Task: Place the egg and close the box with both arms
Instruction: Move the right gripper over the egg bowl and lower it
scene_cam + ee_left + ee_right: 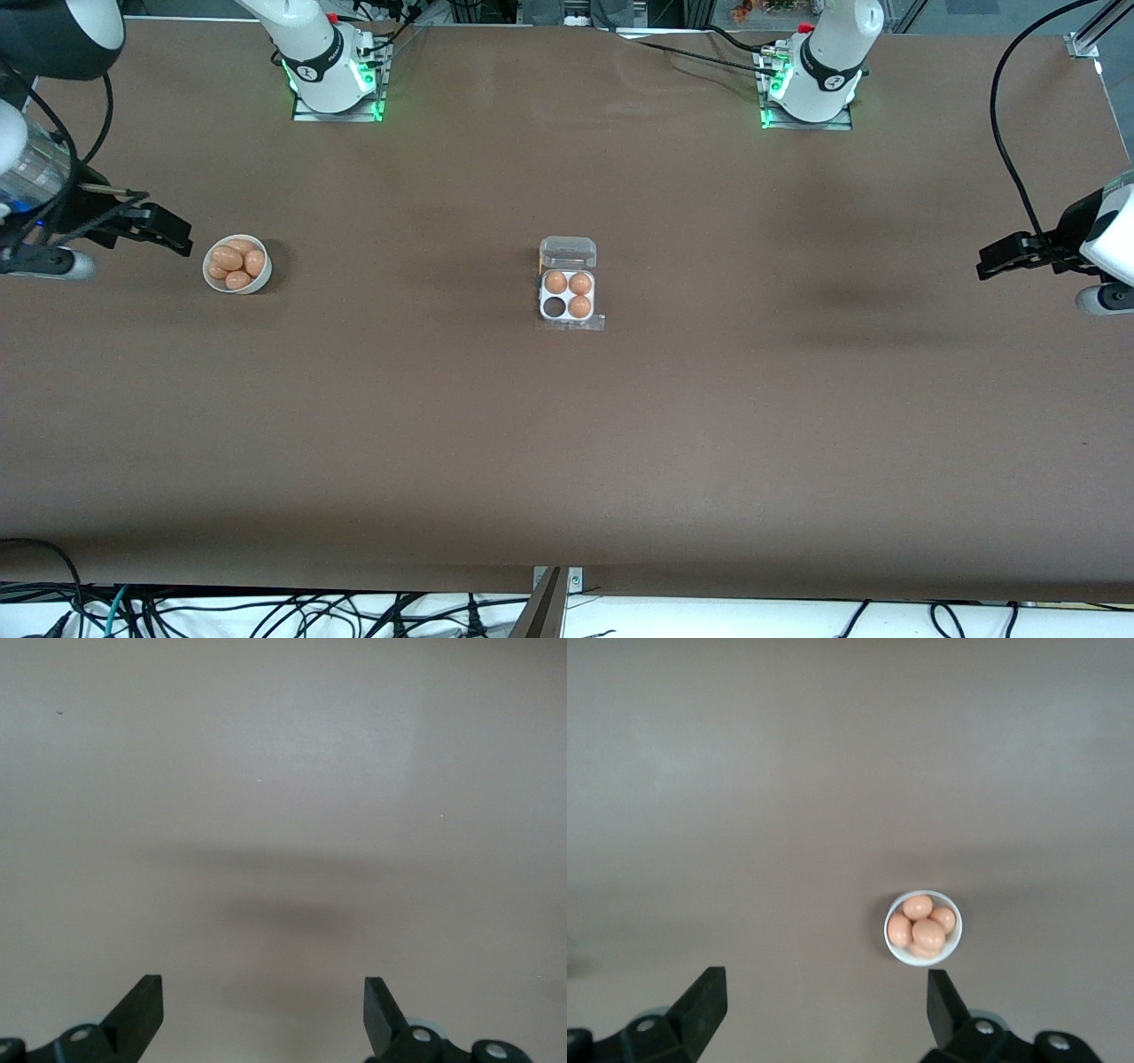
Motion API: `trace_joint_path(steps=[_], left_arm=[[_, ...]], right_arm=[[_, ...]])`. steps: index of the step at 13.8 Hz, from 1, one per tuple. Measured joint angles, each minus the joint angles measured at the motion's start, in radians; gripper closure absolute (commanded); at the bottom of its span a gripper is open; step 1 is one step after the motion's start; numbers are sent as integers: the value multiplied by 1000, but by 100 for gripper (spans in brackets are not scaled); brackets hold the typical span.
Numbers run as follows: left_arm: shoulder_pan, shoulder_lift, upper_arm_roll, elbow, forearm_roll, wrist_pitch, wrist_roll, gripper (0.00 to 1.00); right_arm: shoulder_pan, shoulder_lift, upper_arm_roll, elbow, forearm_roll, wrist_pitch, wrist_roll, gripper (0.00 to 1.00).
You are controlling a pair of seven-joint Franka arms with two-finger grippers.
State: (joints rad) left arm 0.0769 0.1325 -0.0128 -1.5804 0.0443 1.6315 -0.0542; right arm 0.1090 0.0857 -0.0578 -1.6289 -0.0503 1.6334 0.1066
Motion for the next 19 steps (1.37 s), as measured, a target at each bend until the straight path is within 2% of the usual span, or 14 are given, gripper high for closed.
trace_joint_path(steps=[4,7,10,15,19], left_arm=[[0,5,0,0,0,0,0,0],[0,10,0,1,0,0,0,0],[0,11,0,1,0,0,0,0],[0,11,0,2,0,0,0,0],[0,11,0,2,0,0,0,0]], right_arm=[[-15,77,-8,-11,-2,-29,-47,0],[-24,99,-42,-78,-4,16,-53,0],[-30,73,-73,-244,-4,195,-69,0],[-29,-36,-123,-596,-4,554,-126,0],[-30,-87,-213,-754,-4,726,-247,0]])
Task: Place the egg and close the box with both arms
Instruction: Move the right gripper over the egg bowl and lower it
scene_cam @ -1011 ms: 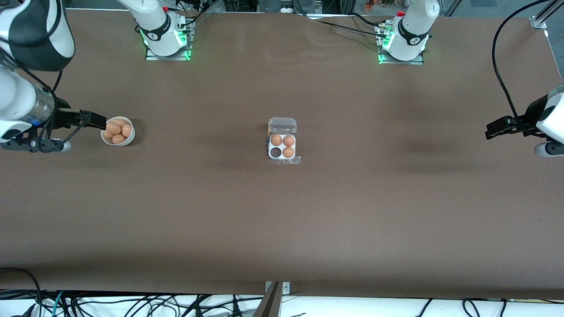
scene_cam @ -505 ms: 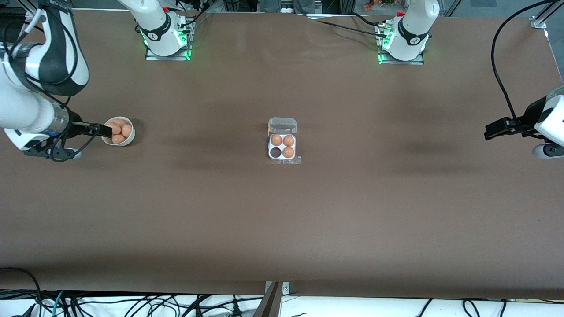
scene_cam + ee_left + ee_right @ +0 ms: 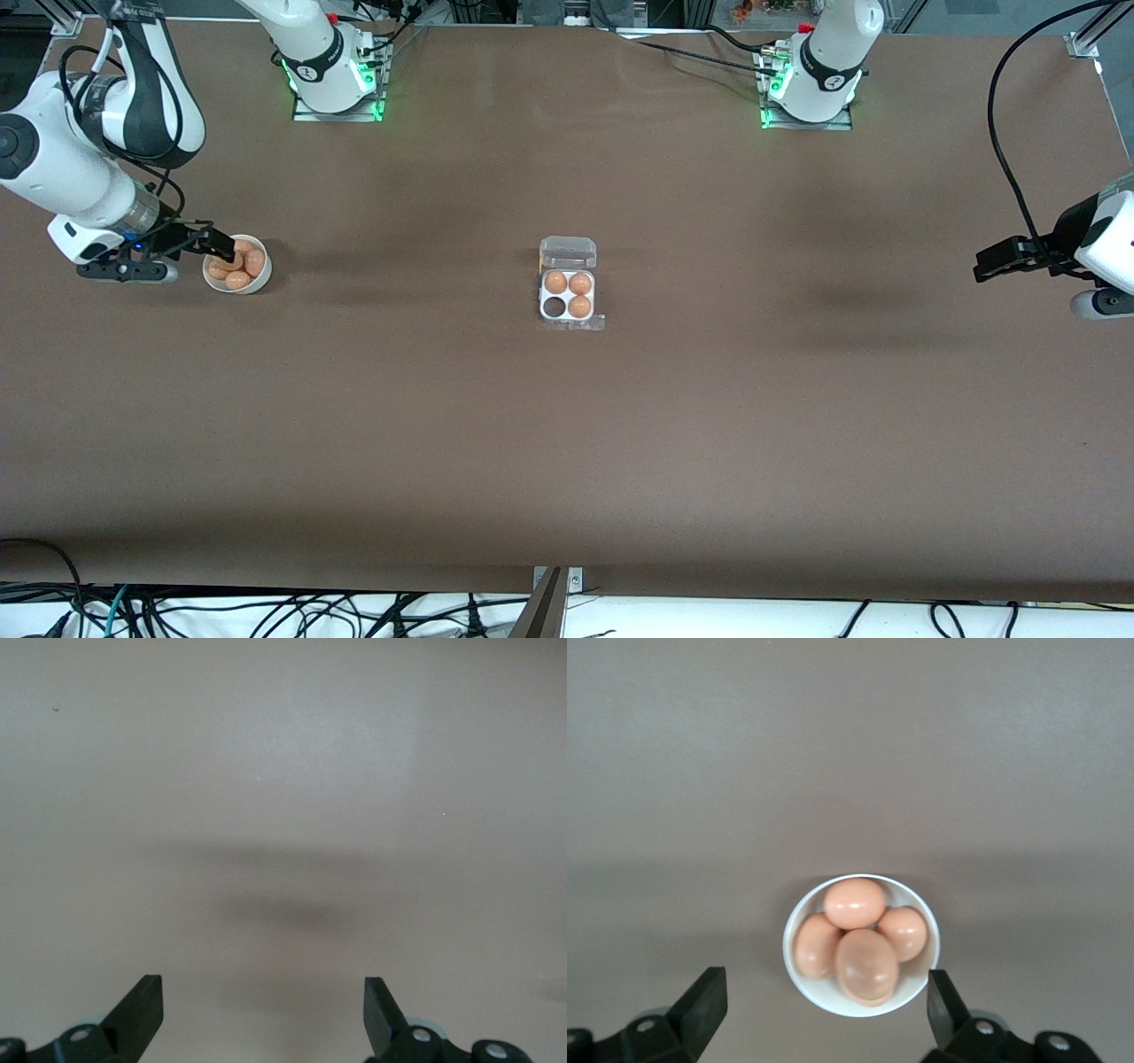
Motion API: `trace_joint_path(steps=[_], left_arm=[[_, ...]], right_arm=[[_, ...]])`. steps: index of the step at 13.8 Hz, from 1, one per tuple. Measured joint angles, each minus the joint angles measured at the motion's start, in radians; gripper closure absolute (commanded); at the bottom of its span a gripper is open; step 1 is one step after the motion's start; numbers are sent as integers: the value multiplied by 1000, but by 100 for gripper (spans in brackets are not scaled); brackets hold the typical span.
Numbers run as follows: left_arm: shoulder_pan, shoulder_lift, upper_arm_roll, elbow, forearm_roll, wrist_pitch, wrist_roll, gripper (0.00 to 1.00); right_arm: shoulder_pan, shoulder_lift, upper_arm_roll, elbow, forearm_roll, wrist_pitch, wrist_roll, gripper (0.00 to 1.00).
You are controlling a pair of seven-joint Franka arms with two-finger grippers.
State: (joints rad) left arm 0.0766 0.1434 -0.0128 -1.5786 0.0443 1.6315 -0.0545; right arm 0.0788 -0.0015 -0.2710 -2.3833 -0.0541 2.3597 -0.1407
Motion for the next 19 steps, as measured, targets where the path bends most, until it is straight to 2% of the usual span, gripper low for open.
trace_joint_path(steps=[4,6,11,17,19], left_arm=[[0,0,0,0,0,0,0,0],[0,0,0,0,0,0,0,0],[0,0,0,0,0,0,0,0],[-2,0,-3,0,0,0,0,0],[-2,0,-3,1,0,0,0,0]], right_arm=[[1,-1,-13,-138,0,207,-19,0],[0,3,-22,-172,0,257,-29,0],[0,50,-27,-181,0,323,-35,0],[0,86,-27,-182,0,329,-35,1],[0,86,-27,-181,0,329,-35,12]])
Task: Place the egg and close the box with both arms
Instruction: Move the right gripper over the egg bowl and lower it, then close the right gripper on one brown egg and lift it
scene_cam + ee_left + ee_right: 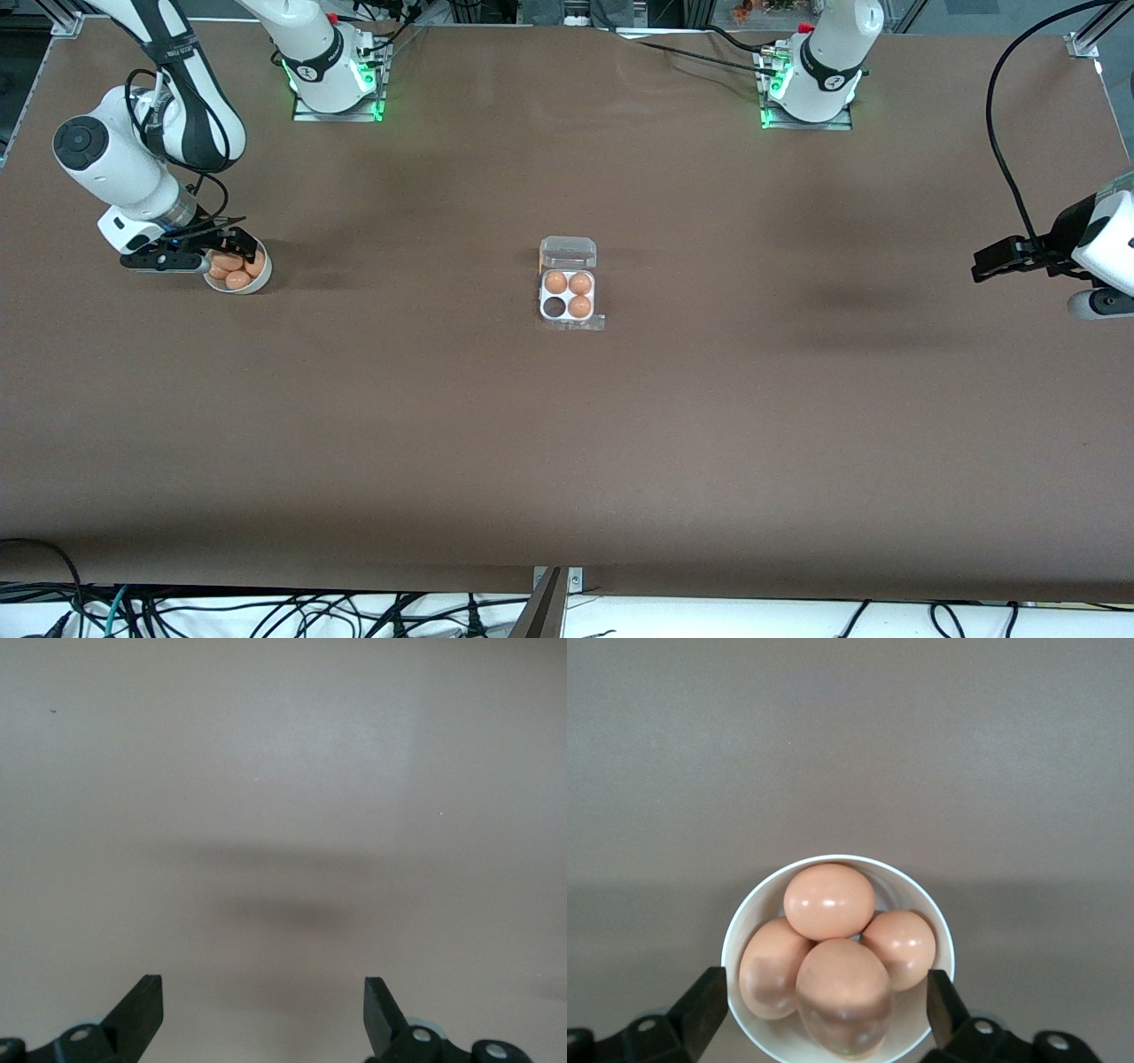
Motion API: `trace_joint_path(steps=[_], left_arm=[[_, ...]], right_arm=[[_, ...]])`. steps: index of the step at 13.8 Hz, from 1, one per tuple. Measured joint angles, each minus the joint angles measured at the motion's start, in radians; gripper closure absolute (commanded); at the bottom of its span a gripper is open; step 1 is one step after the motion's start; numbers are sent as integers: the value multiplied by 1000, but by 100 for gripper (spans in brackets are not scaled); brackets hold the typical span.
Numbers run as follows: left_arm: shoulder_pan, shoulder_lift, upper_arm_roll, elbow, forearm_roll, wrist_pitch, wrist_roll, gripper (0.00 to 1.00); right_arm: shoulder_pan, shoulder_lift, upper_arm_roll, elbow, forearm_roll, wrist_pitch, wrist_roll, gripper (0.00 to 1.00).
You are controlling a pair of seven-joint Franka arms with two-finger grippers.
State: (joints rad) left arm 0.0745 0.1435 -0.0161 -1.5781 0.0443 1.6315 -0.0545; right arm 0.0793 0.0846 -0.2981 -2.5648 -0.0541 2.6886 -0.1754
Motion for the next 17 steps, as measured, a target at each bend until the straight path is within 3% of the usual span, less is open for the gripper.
trace_joint_path(steps=[2,6,7,17], left_arm=[[0,0,0,0,0,0,0,0],[0,0,-1,1,0,0,0,0],[0,0,-1,1,0,0,0,0],[-1,0,-3,1,0,-2,0,0]], right_arm=[[0,0,0,0,0,1,0,24],[0,0,-2,0,0,-1,0,32],[0,0,-2,0,0,-2,0,38],[0,0,-6,6,2,-3,0,54]])
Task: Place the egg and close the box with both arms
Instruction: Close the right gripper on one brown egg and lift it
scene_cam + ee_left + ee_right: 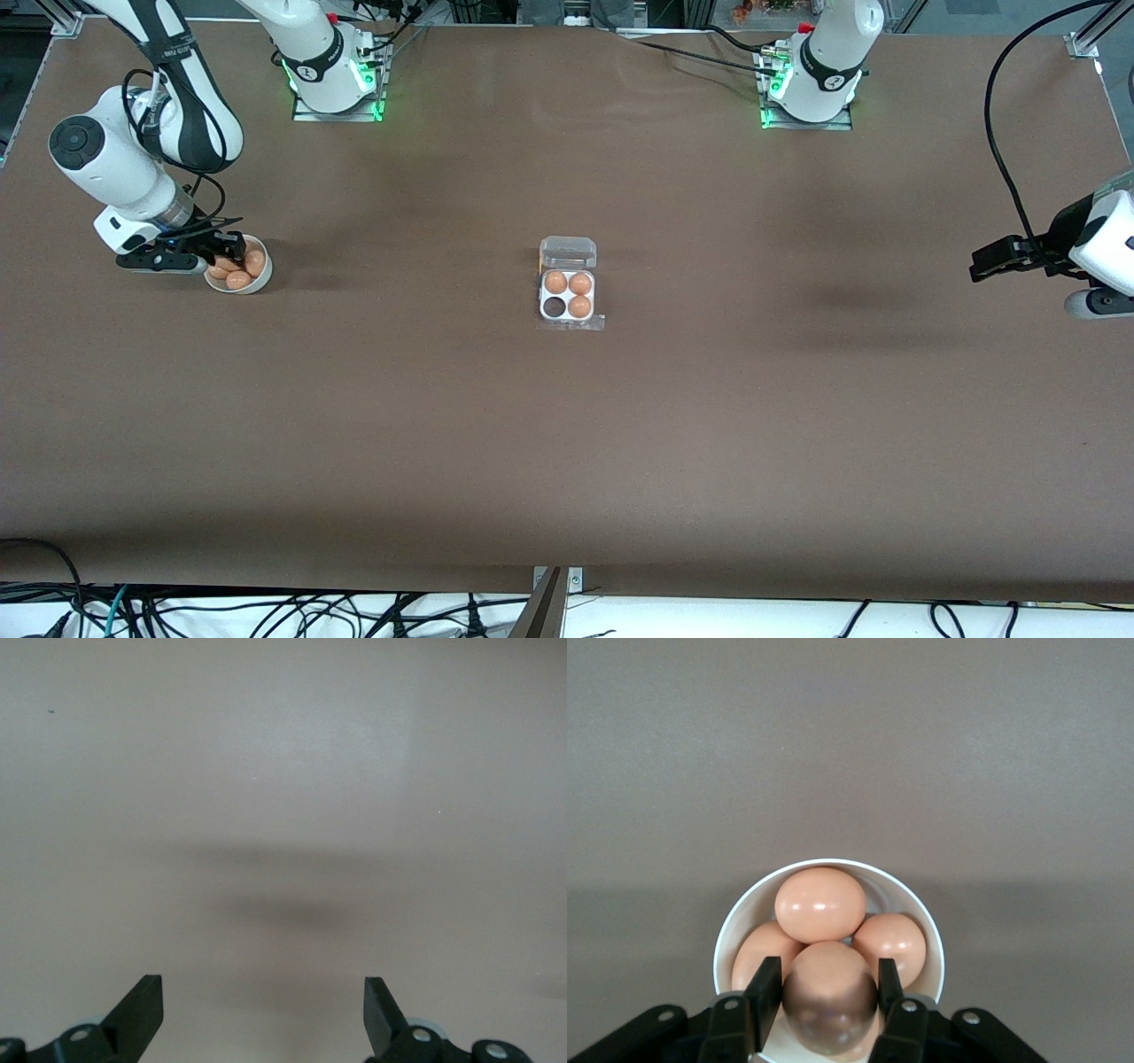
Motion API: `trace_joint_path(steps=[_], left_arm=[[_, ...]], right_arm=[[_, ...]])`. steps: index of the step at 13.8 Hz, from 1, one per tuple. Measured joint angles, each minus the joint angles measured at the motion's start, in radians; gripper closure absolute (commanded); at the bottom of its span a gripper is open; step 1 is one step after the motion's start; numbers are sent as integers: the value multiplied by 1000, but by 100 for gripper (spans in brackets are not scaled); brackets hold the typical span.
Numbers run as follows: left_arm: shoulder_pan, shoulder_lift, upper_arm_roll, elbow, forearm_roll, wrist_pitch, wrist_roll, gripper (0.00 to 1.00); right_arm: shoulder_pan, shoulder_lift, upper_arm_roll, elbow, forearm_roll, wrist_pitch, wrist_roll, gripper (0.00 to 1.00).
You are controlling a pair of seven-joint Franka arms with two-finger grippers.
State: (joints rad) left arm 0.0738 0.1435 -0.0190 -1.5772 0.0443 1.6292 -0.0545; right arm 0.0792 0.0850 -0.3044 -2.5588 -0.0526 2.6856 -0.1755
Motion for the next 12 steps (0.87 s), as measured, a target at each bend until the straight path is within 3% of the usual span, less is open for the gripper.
trace_joint_path(steps=[3,8,12], left_arm=[[1,0,1,0,0,-1,0,0],[3,0,4,0,0,-2,-4,0],[3,0,4,0,0,-2,-8,0]], right_arm=[[0,0,0,0,1,0,0,64],[0,0,0,1,1,-3,0,73],[5,1,5,43,1,-100,-1,74]])
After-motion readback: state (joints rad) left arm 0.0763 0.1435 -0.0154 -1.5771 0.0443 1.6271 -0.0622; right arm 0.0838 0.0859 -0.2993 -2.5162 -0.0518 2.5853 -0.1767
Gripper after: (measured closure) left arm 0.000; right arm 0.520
